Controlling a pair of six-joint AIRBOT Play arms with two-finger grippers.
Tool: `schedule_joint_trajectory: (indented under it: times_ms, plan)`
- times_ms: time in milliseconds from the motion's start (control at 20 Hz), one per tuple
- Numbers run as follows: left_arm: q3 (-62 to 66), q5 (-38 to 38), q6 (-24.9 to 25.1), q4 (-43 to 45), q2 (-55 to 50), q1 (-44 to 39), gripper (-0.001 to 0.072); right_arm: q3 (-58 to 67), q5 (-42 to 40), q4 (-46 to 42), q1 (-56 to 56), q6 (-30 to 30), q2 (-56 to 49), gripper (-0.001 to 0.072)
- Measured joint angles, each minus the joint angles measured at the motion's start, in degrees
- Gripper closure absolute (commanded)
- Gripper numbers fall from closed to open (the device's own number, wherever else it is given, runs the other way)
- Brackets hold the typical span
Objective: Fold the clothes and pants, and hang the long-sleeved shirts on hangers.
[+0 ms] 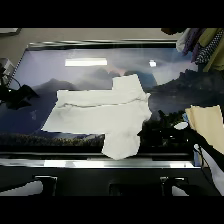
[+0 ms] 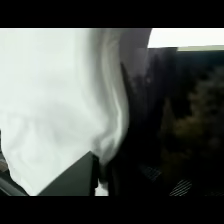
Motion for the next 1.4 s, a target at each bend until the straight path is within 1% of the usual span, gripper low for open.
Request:
schedule_joint_trajectory:
  times_ms: [150,300,450,600,750,900,1200,1250,1300,1350,1400]
  plan:
    - [-7.0,2.8,3.8,-1.1,1.6,5.6,0.0088,0.0,-1.0,0.0,0.3,0.6,0.1,0.0681]
    - [-14.8,7.4,8.1,-5.1,2.1,10.1,0.0089,0.0,-0.9,0.0,0.5,0.8,1.0,0.0682]
    - [-21.6,12.5,12.4,-7.6,1.9,12.5,0.0106,-0.1,0.9,-1.2,0.5,1.3,3.3,0.0681]
    - [-25.4,15.3,15.3,-8.8,0.0,13.3,0.0106,0.0,2.4,-0.3,0.5,2.7,5.7,0.0681]
    - [-27.0,15.6,17.7,-9.5,-2.6,13.4,0.0106,0.0,3.3,0.1,0.5,3.7,7.6,0.0681]
    - [-27.6,14.3,19.6,-10.4,-4.8,12.7,0.0115,0.0,3.8,0.2,0.5,4.7,9.0,0.0681]
    - [-27.9,12.7,20.8,-11.5,-6.7,9.2,0.0124,0.0,4.0,0.4,0.5,6.1,10.3,0.0681]
    - [-27.9,12.3,20.9,-11.4,-6.8,8.7,0.0167,0.0,4.0,0.4,0.5,6.2,10.4,0.0681]
    - [-27.9,12.0,20.9,-11.1,-6.9,8.2,0.0343,0.0,4.0,0.5,0.5,6.2,10.4,0.0681]
    - [-28.0,11.9,20.9,-10.1,-7.1,8.0,0.0441,0.0,4.0,0.5,0.5,6.2,10.4,0.0681]
    - [-28.1,11.5,20.8,-9.5,-7.2,7.9,0.0488,0.0,4.1,0.7,0.5,6.2,10.5,0.0682]
